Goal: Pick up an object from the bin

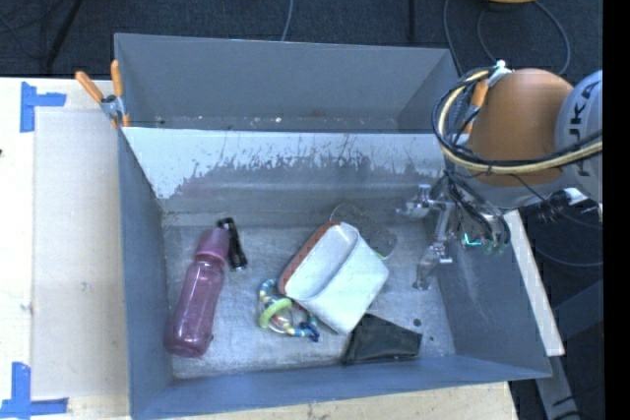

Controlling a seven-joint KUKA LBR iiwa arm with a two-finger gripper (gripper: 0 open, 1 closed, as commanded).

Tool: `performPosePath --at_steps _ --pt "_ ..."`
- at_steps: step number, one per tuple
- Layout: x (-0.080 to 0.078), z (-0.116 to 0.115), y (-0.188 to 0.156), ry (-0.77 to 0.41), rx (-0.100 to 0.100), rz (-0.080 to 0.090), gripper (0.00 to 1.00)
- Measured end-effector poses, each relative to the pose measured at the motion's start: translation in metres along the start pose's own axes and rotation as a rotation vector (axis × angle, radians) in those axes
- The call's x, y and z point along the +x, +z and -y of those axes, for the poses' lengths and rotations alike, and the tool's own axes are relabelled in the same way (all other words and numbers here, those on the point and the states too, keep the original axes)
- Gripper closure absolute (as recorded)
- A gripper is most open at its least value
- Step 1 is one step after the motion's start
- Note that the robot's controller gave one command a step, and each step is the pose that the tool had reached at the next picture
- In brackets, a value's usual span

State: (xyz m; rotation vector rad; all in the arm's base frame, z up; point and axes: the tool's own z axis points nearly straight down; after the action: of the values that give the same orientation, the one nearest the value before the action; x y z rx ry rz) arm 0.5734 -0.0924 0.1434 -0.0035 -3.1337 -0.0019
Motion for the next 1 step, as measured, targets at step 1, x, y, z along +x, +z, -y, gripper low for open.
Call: performPosePath --at_steps 1 --pt "-0.0018 -0.0002 -0.0041 -0.002 0.001 0.007 0.0"
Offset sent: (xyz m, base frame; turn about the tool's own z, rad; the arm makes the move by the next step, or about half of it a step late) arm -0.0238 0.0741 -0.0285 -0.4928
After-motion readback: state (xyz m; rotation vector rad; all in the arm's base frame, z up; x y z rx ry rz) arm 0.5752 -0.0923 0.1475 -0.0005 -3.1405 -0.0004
